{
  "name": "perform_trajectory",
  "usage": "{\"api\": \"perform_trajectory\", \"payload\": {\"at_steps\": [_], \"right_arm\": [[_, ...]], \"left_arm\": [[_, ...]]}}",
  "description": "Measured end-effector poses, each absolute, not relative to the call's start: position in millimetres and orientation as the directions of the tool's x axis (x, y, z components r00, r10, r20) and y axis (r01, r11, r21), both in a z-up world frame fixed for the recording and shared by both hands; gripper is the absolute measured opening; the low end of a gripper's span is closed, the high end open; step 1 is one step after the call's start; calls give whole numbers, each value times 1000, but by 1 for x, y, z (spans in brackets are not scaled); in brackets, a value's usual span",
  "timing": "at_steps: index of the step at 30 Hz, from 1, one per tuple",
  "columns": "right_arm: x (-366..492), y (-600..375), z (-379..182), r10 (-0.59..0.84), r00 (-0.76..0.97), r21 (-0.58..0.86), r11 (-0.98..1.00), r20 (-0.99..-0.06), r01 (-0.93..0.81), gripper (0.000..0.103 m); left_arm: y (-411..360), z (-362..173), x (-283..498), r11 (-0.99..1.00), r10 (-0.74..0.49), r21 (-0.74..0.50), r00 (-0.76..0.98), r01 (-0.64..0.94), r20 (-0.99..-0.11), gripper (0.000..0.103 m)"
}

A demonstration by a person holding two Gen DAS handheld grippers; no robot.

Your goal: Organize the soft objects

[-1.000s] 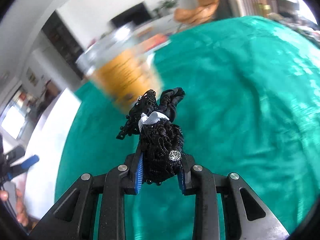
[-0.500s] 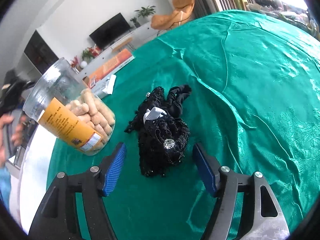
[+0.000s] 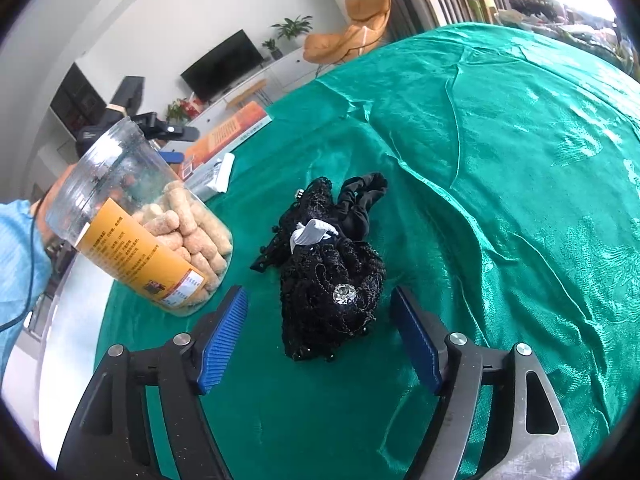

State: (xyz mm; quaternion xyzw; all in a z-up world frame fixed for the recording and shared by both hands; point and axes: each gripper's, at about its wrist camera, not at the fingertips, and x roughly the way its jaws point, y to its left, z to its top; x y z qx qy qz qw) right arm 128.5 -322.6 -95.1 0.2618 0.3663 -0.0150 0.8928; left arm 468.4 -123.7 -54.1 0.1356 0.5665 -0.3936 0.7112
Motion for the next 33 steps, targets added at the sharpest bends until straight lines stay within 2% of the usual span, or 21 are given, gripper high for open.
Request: {"api": "perform_trajectory", "payload": {"at_steps": [5,10,13,17,21,23,27,30,33], "right_arm": [[129,-322,-95,165,734,458,862,-658,217,79],[129,-323,-95,165,741,465,858,-650,217,79],[129,-324,-95,166,742,467,857,-649,217,79],[129,-324,-95,164,743,466,858,-649,218,79],[129,-324,-95,160,740,458,862,-653,218,79],[130,-323,-95,158,740,456,863,-653,217,79],[128,-328,-95,185,741,491,844,-645,217,79],[124,-337,-96,221,742,543,809,-633,223,79],[118,-339,-89,217,715,524,817,-665,239,79]], "left_arm": [[-121,-78,459,623,-331,-141,97,769,-939,103],[-93,-89,458,675,-326,-152,107,722,-939,103],[-64,-88,453,738,-325,-158,141,656,-935,103],[-7,-83,435,840,-316,-168,212,516,-925,94],[37,-82,395,908,-256,-159,214,387,-943,94],[42,-81,370,900,-209,-112,191,422,-959,95],[36,-69,345,834,-243,-101,198,542,-950,95],[23,-63,352,841,-262,-91,254,533,-931,98],[13,-71,368,869,-248,-94,261,486,-933,99]]}}
